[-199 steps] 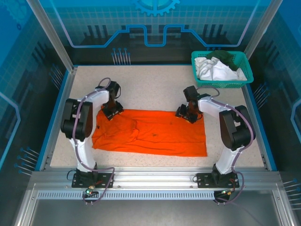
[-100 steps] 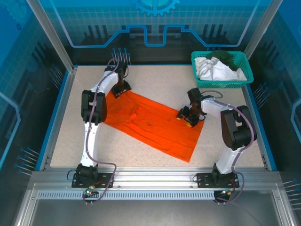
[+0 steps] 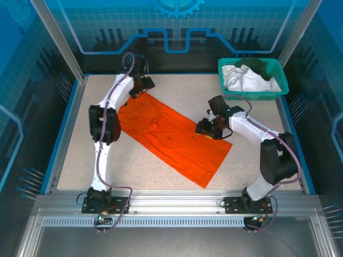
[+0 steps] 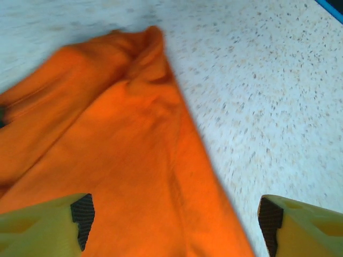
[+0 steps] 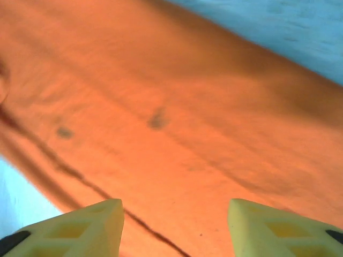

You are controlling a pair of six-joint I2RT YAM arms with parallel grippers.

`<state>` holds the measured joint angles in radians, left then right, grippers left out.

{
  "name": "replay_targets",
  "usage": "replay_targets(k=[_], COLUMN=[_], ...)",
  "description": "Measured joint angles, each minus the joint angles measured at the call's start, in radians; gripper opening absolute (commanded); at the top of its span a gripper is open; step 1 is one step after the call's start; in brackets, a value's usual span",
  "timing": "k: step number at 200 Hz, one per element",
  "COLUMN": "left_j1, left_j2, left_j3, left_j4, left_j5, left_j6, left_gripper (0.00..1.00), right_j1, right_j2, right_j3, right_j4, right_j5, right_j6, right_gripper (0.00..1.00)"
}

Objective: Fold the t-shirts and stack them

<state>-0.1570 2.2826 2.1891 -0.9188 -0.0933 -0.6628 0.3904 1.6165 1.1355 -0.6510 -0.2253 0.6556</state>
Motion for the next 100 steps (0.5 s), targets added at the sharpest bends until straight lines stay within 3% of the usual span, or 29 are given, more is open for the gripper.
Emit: replay_targets(k=[22,43,71,100], left_j1=[0.038,0.072,0.082,0.077], left_j2=[-0.211,-0.304,-0.259,-0.132], left_j3=[-0.245,-0.433,-0.589,-0.583], left_j4=[0.039,0.068,0.086,0.089], left_j5=[-0.008,-0.008,-0.008,-0.01], left_j6=[-0.039,-0.084,-0.142,-0.159], left_gripper=[0.64,0.59,0.58,0.57], right_j1=[0.09,0.176,0.25,0.293], right_j2=[0.026,0.101,0.227,0.314], right_j3=[0.019,0.061,0.12,0.158], right_j4=[-0.004,-0.015,-0.042,-0.067], right_j5=[-0.07,-0.109,-0.151,-0.151], right_j6=[-0.099,-0.174,-0.244,-0.269], right_gripper=[0.37,0.32,0.3,0.3])
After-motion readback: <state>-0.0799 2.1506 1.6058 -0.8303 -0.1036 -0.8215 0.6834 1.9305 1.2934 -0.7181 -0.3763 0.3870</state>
